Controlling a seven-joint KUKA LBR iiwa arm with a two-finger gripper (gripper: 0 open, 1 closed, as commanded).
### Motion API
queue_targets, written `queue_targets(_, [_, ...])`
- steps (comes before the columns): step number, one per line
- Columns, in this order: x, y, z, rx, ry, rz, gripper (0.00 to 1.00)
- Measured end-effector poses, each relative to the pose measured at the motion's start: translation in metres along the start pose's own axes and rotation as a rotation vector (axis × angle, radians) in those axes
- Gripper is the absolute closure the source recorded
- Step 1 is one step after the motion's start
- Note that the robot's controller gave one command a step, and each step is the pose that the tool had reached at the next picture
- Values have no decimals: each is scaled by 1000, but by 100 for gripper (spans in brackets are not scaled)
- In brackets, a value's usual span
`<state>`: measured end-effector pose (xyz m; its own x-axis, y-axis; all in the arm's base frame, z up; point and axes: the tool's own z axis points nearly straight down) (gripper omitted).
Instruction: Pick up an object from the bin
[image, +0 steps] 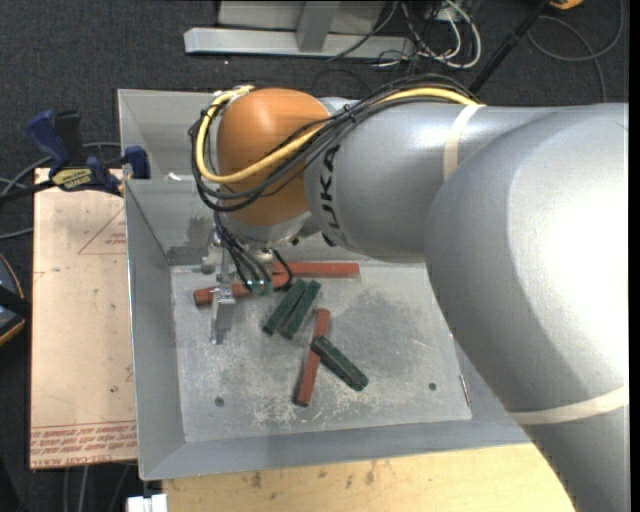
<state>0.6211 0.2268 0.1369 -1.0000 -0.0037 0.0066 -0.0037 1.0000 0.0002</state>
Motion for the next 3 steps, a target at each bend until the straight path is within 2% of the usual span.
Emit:
queue_targets(1, [-2,-1,-5,-1,-8,3,0])
queue_targets(2, [-14,-35,55,-2,-11,-95,0])
queue_targets(3, [-21,-42,73,-10,-24,-97,0])
